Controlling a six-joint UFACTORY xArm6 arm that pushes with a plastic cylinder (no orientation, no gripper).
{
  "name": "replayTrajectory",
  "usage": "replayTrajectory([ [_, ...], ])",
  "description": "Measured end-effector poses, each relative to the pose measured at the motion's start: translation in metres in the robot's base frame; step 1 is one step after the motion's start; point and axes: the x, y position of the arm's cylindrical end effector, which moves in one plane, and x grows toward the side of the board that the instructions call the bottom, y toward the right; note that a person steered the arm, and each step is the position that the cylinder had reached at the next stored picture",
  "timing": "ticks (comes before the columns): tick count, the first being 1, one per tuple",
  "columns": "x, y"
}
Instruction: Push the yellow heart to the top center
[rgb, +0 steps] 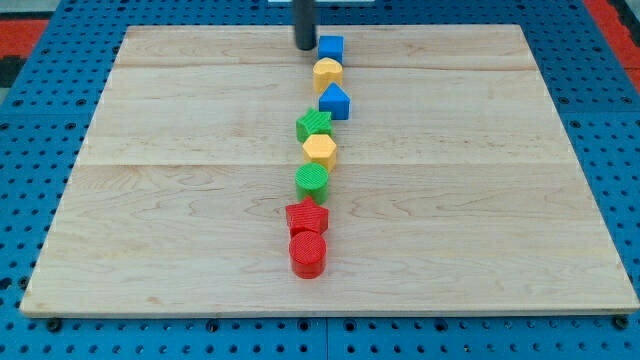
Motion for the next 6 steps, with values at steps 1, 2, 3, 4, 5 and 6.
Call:
replayTrajectory([
  [1,0.047,0.086],
  [2,0.088,0.095],
  [3,0.079,0.035],
  [4,0.065,-0.027],
  [5,0.056,-0.067],
  [6,0.029,-0.078],
])
